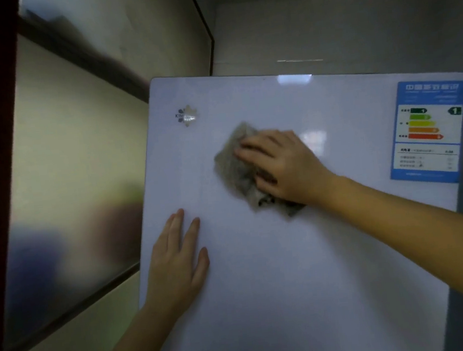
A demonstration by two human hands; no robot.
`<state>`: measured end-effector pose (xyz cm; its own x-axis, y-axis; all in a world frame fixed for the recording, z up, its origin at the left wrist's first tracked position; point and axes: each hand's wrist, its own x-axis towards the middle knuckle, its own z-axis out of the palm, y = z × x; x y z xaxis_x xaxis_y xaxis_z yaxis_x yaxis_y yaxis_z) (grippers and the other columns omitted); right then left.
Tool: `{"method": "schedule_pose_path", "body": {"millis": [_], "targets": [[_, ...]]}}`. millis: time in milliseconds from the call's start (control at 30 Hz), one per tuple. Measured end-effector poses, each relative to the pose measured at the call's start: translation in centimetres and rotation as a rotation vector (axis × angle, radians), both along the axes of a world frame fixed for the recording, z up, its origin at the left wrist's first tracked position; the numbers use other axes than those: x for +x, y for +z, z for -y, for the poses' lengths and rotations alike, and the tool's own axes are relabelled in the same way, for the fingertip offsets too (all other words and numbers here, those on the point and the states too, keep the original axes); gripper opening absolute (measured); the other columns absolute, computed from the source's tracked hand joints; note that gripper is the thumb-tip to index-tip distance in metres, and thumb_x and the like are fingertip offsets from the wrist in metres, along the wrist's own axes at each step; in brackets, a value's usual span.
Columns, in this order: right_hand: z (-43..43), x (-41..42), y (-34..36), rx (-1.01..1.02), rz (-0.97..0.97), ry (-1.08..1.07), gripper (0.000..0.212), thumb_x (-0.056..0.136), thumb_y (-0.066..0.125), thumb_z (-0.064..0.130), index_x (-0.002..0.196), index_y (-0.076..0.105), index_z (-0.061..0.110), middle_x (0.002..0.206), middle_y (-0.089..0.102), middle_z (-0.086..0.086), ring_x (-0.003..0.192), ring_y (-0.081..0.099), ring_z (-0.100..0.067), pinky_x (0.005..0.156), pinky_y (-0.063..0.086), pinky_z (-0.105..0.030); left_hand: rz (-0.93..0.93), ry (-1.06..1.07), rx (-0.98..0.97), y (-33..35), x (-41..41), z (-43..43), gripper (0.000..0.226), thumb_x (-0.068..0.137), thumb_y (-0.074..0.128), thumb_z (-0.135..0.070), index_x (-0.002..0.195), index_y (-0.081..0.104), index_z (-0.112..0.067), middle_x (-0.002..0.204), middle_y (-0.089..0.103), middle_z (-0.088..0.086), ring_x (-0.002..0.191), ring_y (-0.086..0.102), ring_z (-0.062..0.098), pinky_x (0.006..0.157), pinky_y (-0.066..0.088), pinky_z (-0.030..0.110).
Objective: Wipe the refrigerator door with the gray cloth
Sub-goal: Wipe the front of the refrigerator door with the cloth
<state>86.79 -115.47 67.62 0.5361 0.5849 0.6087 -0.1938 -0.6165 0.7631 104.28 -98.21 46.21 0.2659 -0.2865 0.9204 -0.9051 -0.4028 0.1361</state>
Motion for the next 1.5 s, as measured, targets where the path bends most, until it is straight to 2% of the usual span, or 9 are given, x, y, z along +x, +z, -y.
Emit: {"method": "schedule_pose_path", "body": {"millis": [167,400,500,667,733,1000,1100,1333,1500], "targets": [[1.7,-3.3,0.0,-0.096,-0.067,-0.003,0.046,0.089,0.064,0.021,0.134,0.064,0.012,0.134,0.065,-0.011,0.118,0.062,-0.036,0.085,0.051,-0.042,0.078,-0.034,-0.049,0.6,-0.8,0.5,0.056,0.098,0.04,-0.041,0.144,0.051,-0.01,0.156,0.041,0.017,0.142,0.042,0.035,0.114,0.03,0.04],[4.1,-9.0,6.1,0.255,0.276,-0.03,0.054,0.09,0.061,0.031,0.142,0.056,0.014,0.142,0.056,-0.009,0.126,0.049,-0.032,0.098,0.041,-0.042,0.275,-0.163,-0.036,2.6,-3.7,2.9,0.049,0.096,0.048,-0.035,0.137,0.06,-0.009,0.153,0.047,0.015,0.14,0.047,0.033,0.11,0.042,0.043],[4.4,-9.3,4.7,0.313,0.274,-0.021,0.057,0.091,0.06,0.033,0.144,0.053,0.014,0.145,0.054,-0.01,0.129,0.047,-0.031,0.1,0.042,-0.045,0.3,-0.185,-0.024,3.2,-4.7,3.9,0.048,0.096,0.049,-0.035,0.136,0.061,-0.009,0.153,0.048,0.015,0.14,0.048,0.033,0.11,0.043,0.044],[5.7,-10.2,0.6,-0.025,0.009,-0.036,0.051,0.09,0.063,0.028,0.139,0.061,0.013,0.138,0.062,-0.01,0.122,0.057,-0.032,0.094,0.048,-0.044,0.304,-0.161,0.007,2.9,-5.5,5.0,0.05,0.097,0.048,-0.037,0.137,0.06,-0.01,0.154,0.045,0.015,0.142,0.046,0.033,0.113,0.04,0.042],[6.2,-11.0,1.3,-0.05,-0.007,-0.056,0.051,0.09,0.064,0.028,0.14,0.06,0.015,0.139,0.062,-0.009,0.123,0.058,-0.031,0.094,0.047,-0.043,0.307,-0.152,0.007,2.8,-5.6,5.1,0.049,0.096,0.049,-0.036,0.137,0.06,-0.01,0.155,0.045,0.015,0.142,0.045,0.033,0.112,0.04,0.043],[6.7,-12.8,6.6,0.367,0.395,0.003,0.054,0.091,0.061,0.029,0.143,0.054,0.017,0.142,0.054,-0.007,0.125,0.048,-0.03,0.102,0.042,-0.048,0.305,-0.131,-0.021,2.6,-5.7,5.5,0.05,0.096,0.048,-0.035,0.137,0.06,-0.009,0.155,0.044,0.016,0.142,0.045,0.034,0.113,0.037,0.042],[6.8,-12.5,3.0,0.31,0.303,-0.013,0.058,0.089,0.062,0.033,0.144,0.053,0.016,0.143,0.054,-0.009,0.127,0.047,-0.031,0.102,0.042,-0.049,0.283,-0.118,-0.028,2.4,-5.9,5.7,0.052,0.095,0.048,-0.036,0.138,0.058,-0.009,0.156,0.043,0.016,0.143,0.044,0.034,0.114,0.037,0.043],[9.0,-15.8,-12.6,-0.047,-0.164,-0.033,0.052,0.09,0.068,0.03,0.139,0.062,0.016,0.142,0.062,-0.007,0.127,0.056,-0.027,0.096,0.047,-0.04,0.208,-0.079,-0.003,1.6,-7.0,5.9,0.057,0.097,0.043,-0.04,0.144,0.051,-0.01,0.16,0.037,0.015,0.147,0.038,0.034,0.117,0.032,0.042],[11.1,-19.7,-13.2,-0.003,-0.078,-0.066,0.052,0.093,0.066,0.03,0.142,0.058,0.017,0.142,0.061,-0.007,0.127,0.057,-0.028,0.096,0.047,-0.041,0.225,-0.096,0.016,1.2,-8.5,6.3,0.056,0.096,0.044,-0.039,0.143,0.053,-0.009,0.159,0.038,0.018,0.145,0.04,0.037,0.114,0.037,0.047]]}}
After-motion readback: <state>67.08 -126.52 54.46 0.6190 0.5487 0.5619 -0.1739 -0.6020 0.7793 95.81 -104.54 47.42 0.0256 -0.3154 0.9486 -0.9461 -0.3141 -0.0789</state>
